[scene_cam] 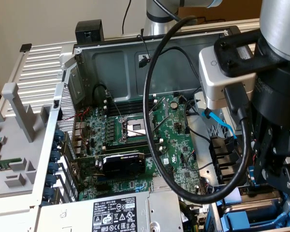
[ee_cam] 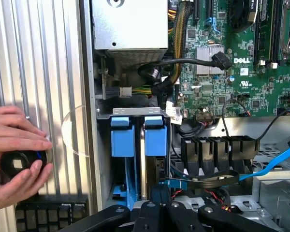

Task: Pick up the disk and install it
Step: 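Insert the second disk wire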

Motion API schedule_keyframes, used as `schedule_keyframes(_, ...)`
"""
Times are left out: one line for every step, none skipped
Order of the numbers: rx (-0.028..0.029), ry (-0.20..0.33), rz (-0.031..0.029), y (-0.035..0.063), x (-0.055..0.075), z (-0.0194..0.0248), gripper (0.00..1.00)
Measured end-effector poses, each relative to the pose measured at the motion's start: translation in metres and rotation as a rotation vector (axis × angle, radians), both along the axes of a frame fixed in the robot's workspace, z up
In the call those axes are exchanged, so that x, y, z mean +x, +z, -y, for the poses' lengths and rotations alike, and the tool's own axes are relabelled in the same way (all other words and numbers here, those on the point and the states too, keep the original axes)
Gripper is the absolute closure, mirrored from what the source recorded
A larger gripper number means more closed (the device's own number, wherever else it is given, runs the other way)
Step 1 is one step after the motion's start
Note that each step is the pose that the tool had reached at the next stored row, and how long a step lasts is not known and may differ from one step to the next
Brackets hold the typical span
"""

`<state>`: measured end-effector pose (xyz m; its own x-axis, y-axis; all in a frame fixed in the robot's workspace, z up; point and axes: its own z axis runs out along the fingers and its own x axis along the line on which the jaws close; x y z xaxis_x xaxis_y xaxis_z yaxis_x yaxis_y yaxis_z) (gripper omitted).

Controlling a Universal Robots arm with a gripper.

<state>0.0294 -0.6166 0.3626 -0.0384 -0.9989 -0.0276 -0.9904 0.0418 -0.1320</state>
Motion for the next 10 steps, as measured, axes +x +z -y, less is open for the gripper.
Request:
schedule_keyframes(0.0001,0.0,0.0,0.0,-0.0007,0.0,0.89)
schedule_keyframes(0.0001,0.0,0.0,0.0,-0.0016,0.0,0.89)
schedule_keyframes(0.0002,0.0,0.0,-0.0001,-0.0027,0.0,0.89)
schedule_keyframes(0.0002,0.0,0.0001,0.0,-0.0035,0.0,0.89)
schedule_keyframes(0.0001,0.0,0.0,0.0,-0.0037,0.0,0.89)
schedule_keyframes(0.0,0.0,0.0,0.0001,-0.0037,0.0,0.89)
schedule_keyframes(0.0,0.0,0.0,0.0001,-0.0037,0.0,0.89)
schedule_keyframes(0.0,0.0,0.0,0.0001,-0.0038,0.0,0.89)
schedule_keyframes(0.0,0.0,0.0,0.0001,-0.0038,0.0,0.89)
schedule_keyframes(0.0,0.0,0.0,0.0001,-0.0038,0.0,0.89)
